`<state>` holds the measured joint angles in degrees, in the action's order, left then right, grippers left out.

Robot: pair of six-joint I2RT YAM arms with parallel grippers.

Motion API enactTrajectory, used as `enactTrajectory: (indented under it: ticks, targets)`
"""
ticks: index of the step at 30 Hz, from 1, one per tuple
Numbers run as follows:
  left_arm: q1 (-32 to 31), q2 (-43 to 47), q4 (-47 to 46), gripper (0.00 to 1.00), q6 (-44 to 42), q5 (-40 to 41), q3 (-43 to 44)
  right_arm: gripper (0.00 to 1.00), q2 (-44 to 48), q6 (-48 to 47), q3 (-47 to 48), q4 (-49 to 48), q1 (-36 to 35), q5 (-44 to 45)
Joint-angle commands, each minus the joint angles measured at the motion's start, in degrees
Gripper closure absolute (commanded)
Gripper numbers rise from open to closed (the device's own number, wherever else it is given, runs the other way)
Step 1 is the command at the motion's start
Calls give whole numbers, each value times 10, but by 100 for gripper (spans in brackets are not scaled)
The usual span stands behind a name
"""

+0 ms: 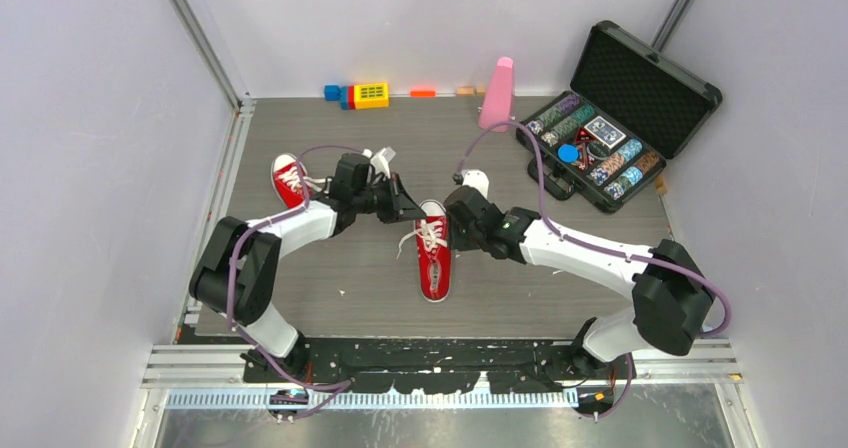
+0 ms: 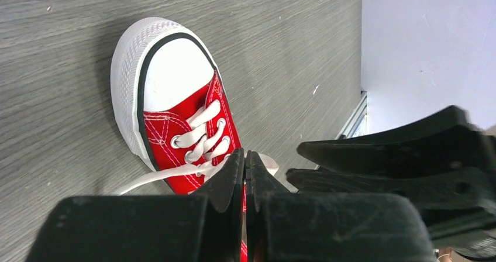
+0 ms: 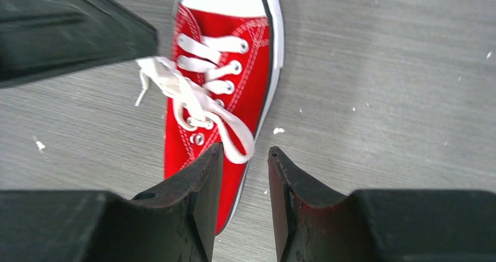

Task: Tie the shoes
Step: Tie the shoelace on the shoe.

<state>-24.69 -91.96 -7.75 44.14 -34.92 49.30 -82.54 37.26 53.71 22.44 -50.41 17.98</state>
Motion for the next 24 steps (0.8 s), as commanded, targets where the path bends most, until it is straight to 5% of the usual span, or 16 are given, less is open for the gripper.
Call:
enactTrajectory:
  ticks: [1, 15, 24]
  targets:
    - [-3, -8, 11, 100, -16, -21, 25, 60, -6, -74, 66, 25, 23, -39]
    - [-4, -15, 32, 100, -28, -26, 41, 60, -56, -150, 86, 17, 101, -239]
    - [-4, -28, 44, 100, -35, -30, 58, 64, -100, -161, 104, 21, 108, -277]
